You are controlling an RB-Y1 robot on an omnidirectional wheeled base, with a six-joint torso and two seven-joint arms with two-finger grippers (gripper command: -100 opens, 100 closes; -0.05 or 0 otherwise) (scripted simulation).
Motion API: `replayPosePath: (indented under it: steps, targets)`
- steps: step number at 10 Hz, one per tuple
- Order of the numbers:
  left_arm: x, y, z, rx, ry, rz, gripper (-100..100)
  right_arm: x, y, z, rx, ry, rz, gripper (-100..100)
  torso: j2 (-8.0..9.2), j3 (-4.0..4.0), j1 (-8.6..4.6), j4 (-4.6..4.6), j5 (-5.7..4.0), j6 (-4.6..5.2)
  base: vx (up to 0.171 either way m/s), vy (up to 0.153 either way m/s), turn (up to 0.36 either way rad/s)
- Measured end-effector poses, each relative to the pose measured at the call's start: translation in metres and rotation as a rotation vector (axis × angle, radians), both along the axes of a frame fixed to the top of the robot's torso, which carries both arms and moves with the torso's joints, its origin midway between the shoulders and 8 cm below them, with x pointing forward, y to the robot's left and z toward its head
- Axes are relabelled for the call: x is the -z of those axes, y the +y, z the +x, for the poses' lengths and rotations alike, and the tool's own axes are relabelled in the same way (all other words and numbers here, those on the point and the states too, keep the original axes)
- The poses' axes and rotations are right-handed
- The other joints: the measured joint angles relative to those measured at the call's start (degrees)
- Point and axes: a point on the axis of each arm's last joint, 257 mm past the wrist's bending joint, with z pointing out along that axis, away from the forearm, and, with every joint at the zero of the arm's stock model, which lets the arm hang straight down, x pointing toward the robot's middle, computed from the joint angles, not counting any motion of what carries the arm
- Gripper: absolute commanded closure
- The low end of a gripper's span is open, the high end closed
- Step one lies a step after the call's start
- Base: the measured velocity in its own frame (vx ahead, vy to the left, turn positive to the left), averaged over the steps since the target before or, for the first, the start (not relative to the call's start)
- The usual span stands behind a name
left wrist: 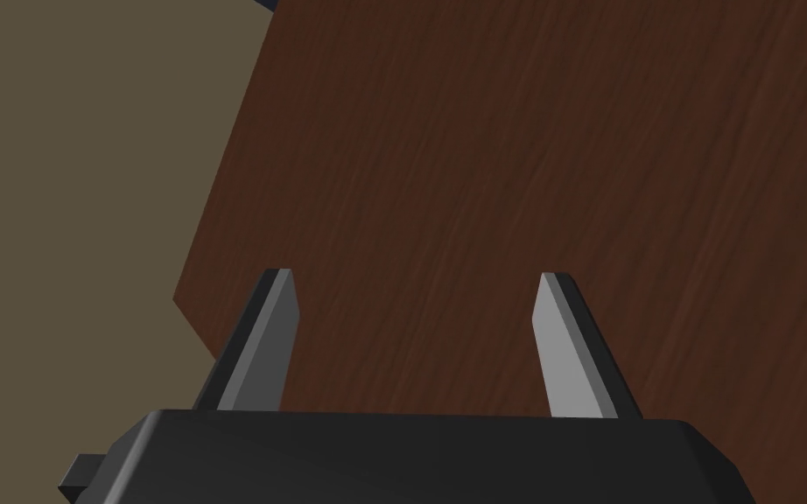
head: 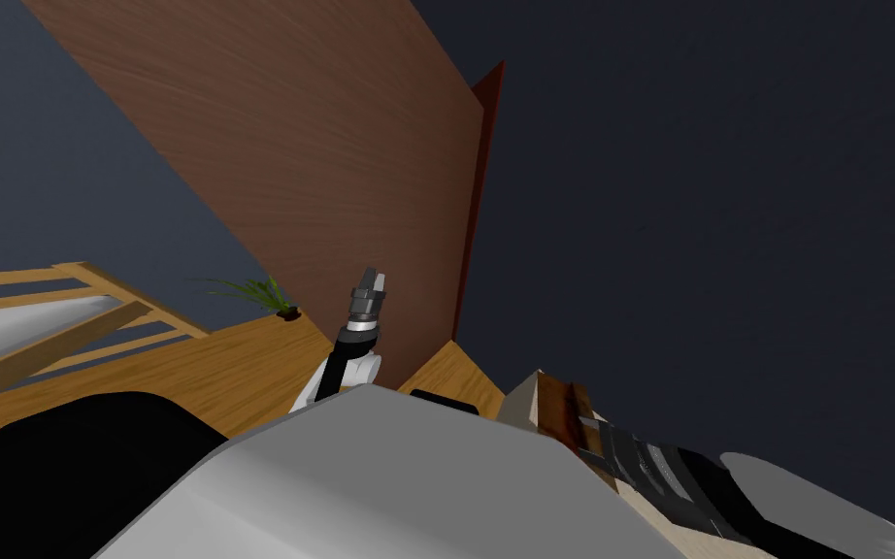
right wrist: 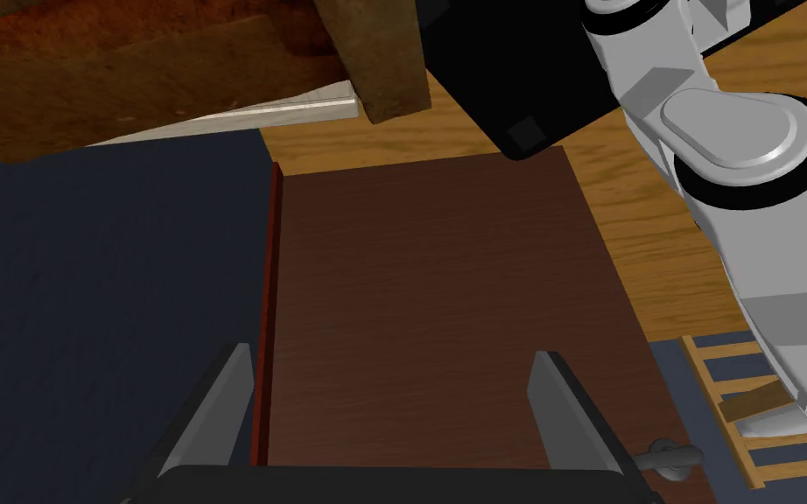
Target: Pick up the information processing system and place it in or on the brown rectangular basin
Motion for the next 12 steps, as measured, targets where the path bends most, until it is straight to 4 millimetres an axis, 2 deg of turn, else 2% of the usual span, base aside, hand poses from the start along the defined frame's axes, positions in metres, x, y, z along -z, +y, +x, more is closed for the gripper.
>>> replayPosePath:
  steps: [3,5,7,9,12]
  targets:
    - [0.000,0.000,0.000,0.000,0.000,0.000,0,0.007,-0.042,-0.027,-0.014,0.056,-0.109,-100,0.21,0.11,0.00,0.04,-0.03,0.01,0.053,-0.011,0.084]
    - [0.000,0.000,0.000,0.000,0.000,0.000,0,-0.003,-0.080,-0.058,-0.026,0.117,-0.199,-100,0.20,0.11,-0.02,0.04,0.00,0.01,0.063,-0.027,0.076]
    - [0.000,0.000,0.000,0.000,0.000,0.000,0,-0.002,-0.095,-0.064,-0.032,0.133,-0.232,-100,0.29,0.16,0.02,0.06,-0.03,0.03,0.033,-0.003,0.030]
    - [0.000,0.000,0.000,0.000,0.000,0.000,0,-0.006,-0.119,-0.078,-0.033,0.164,-0.280,-100,0.30,0.17,0.03,0.06,-0.03,0.03,0.035,-0.012,0.054]
    - [0.000,0.000,0.000,0.000,0.000,0.000,0,-0.016,-0.159,-0.113,-0.051,0.234,-0.378,-100,0.21,0.12,-0.06,0.05,-0.04,0.02,0.060,-0.032,0.066]
